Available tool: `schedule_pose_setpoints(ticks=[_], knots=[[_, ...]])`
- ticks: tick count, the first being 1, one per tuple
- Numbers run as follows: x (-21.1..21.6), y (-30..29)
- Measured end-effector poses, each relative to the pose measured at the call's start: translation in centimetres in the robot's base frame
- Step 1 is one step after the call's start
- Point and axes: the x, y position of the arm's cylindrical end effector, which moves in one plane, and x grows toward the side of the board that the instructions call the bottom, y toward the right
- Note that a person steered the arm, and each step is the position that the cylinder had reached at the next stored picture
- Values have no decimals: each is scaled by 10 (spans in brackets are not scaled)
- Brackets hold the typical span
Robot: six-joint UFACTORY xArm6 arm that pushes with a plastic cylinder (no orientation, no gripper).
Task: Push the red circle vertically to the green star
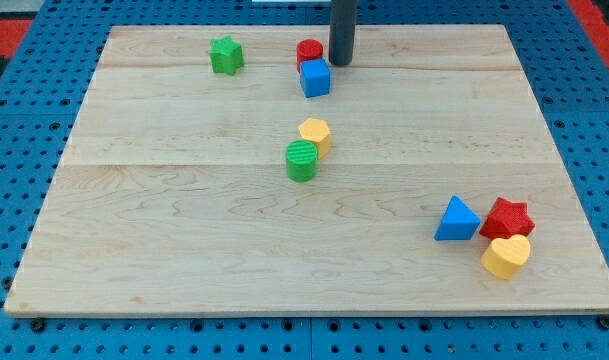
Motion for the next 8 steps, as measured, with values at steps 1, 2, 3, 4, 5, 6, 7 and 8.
schedule_pose_setpoints(ticks=[1,2,3,4,5,6,7,8], knots=[[-4,-58],[35,-113],[84,-125],[109,-122],[126,-101],[131,-2],[83,67],[26,77]])
